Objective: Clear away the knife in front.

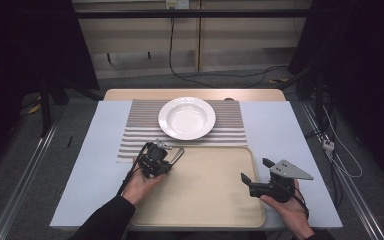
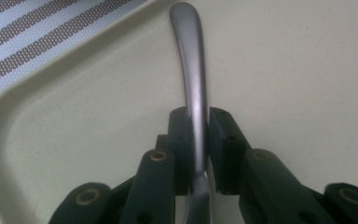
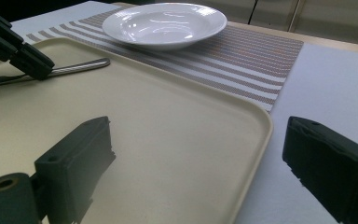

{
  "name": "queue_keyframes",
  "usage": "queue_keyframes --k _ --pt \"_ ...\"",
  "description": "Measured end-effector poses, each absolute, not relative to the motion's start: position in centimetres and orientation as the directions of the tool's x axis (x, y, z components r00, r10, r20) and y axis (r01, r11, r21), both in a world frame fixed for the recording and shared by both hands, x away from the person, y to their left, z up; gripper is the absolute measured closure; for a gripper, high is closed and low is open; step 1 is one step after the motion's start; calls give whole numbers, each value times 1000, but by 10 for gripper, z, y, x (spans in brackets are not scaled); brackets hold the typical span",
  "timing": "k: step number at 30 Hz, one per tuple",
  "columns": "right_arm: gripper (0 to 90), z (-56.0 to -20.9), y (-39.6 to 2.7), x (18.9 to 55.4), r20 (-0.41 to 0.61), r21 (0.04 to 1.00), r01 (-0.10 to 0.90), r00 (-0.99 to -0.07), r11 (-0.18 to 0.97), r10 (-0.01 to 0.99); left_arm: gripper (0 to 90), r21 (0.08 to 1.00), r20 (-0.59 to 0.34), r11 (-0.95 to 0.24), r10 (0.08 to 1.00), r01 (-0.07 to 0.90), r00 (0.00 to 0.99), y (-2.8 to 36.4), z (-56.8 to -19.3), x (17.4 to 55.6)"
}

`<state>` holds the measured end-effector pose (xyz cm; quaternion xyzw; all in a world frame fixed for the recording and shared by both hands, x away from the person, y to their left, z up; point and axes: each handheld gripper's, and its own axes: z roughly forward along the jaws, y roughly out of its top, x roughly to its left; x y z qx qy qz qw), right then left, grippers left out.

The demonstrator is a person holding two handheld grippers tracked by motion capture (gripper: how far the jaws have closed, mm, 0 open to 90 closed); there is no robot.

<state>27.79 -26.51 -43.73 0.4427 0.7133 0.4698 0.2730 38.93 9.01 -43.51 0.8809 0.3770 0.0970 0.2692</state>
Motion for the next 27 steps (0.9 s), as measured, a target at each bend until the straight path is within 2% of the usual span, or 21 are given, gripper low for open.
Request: queue_keyframes --k 13,25,27 --pt "79 -437 -265 278 29 911 377 -458 165 888 796 520 -6 -594 716 614 698 89 -433 382" --pt "79 -437 -265 278 29 911 377 -458 165 888 791 495 -57 -599 700 629 712 95 -431 379" --pt "79 -437 -265 278 29 911 377 -460 166 888 758 495 -64 -604 692 625 719 95 -431 380"
